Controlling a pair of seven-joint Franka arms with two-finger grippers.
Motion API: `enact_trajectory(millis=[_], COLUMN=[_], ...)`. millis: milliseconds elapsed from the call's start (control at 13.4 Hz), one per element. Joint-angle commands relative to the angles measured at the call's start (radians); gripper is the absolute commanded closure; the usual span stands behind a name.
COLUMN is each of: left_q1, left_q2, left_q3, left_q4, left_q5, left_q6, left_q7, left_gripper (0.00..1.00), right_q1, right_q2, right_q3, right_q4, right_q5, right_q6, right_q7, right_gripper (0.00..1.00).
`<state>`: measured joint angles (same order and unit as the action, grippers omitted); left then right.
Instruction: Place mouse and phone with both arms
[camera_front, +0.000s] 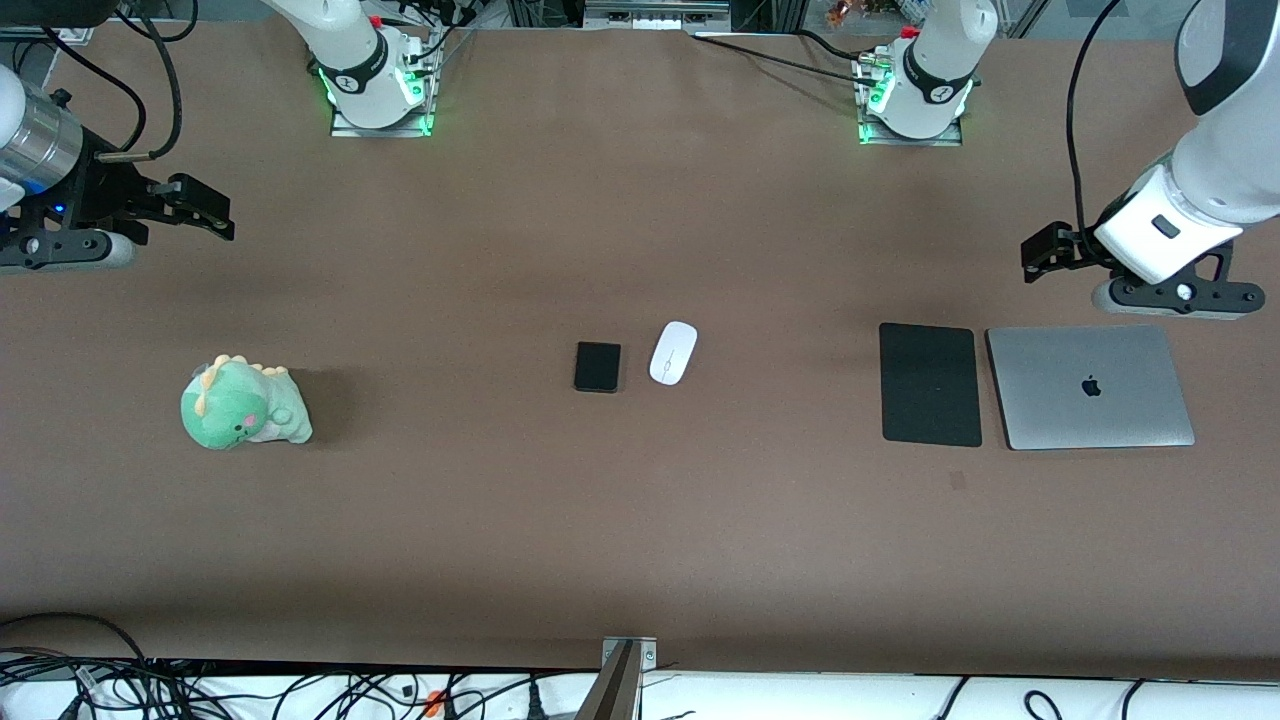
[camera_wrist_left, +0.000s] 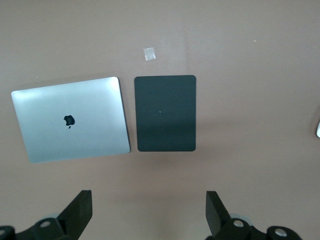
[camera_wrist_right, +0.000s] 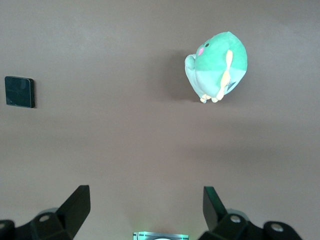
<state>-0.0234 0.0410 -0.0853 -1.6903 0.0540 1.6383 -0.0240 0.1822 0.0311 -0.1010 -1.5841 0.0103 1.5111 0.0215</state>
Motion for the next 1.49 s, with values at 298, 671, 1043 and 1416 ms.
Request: enact_trajectory(millis=[298,671,1043,1416], left_q1=[-0.001,-0.03,-0.211,-0.291], left_q2=[0.169,0.322,0.535,0.695], left_q3=[-0.192,-0.341,-0.337,-0.333], left_q4=[0.024,0.024,0.041,0.093], left_q5=[-0.062,-0.046,0.035,0.257], left_q6=[0.121,0.343,0.482,0.673], left_q7=[-0.037,-0.236,-0.295,-0.33], left_gripper=[0.0,0.0,0.0,0.0], right_q1=[-0.004,0.019,0.04,0.065], right_q2=[0.01,0.075,0.121,0.148], right_q3=[0.017,0.018,0.018,0.018], right_q4=[-0.103,-0.125,-0.221,-0.22], right_q5=[0.023,0.051,0.059,0.059], right_q6=[0.164,0.244,0.412,0.455], right_q7=[0.012,0.081,0.091,0.091], right_gripper=[0.0,0.0,0.0,0.0])
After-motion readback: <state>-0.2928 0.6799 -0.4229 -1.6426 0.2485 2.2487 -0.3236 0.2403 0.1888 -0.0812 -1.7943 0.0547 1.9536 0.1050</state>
